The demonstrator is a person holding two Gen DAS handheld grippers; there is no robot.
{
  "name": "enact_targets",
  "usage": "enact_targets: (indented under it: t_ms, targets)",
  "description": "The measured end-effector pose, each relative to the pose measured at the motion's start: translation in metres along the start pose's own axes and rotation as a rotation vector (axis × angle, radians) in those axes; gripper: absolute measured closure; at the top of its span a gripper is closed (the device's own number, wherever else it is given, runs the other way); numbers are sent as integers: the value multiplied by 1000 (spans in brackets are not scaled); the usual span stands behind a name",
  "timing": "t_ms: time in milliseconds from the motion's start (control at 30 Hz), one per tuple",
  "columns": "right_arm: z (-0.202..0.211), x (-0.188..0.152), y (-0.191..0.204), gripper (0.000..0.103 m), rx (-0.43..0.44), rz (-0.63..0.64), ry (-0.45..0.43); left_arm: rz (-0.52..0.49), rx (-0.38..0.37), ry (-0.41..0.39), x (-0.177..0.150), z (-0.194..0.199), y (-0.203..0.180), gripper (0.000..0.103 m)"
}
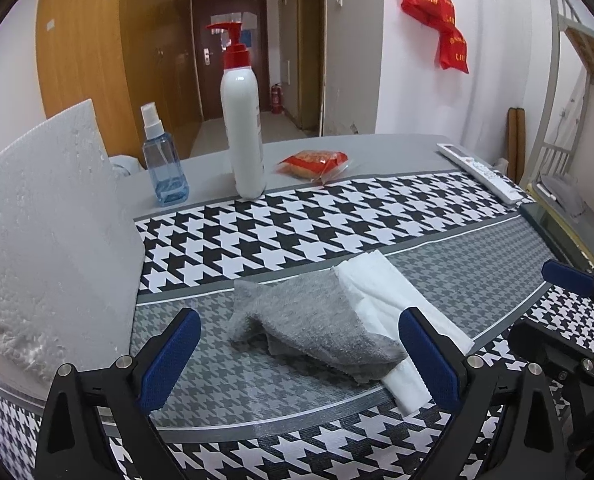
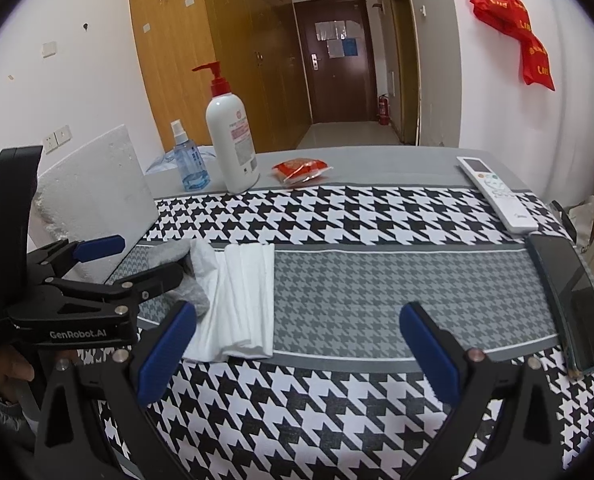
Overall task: Organize soft objects
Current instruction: 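Close the left gripper on the grey cloth while the right gripper approaches the white tissue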
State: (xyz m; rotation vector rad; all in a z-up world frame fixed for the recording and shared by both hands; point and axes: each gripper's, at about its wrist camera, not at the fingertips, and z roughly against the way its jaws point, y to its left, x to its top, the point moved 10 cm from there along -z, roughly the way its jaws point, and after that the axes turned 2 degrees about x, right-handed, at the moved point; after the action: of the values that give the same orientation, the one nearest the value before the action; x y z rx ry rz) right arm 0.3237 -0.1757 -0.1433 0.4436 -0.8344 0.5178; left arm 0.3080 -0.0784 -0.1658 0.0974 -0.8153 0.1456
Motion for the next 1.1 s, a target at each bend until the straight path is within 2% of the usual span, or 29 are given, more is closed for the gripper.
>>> enact_targets:
  t_ms: [167,367,467,533,633,867,967,1100]
  targets:
    - [-1,0,1,0,2,6,3,3,10,4,-3,0,4,5]
    - [-4,1,3,0,6,11,10,9,18,30,-9,-2,11,17]
    - [-7,1,6,0,13,16,15,9,18,46,-14,-4,14,27]
    - [-9,0,8,0,15,21,23,9,13,62,-17,-7,14,39]
    - [-13,1,11,0,21,29,29,15,-16,88,-21,-12,13,45]
    - [-18,-2,16,0,27,48,50,14,-32,105,-20,-21,11,58]
    - [-21,-2,17,0,26,50,57,9,-42,108,-18,-23,10,67]
    - [-28,-3,20,0,33,52,77,18,-55,115,-18,-27,15,84]
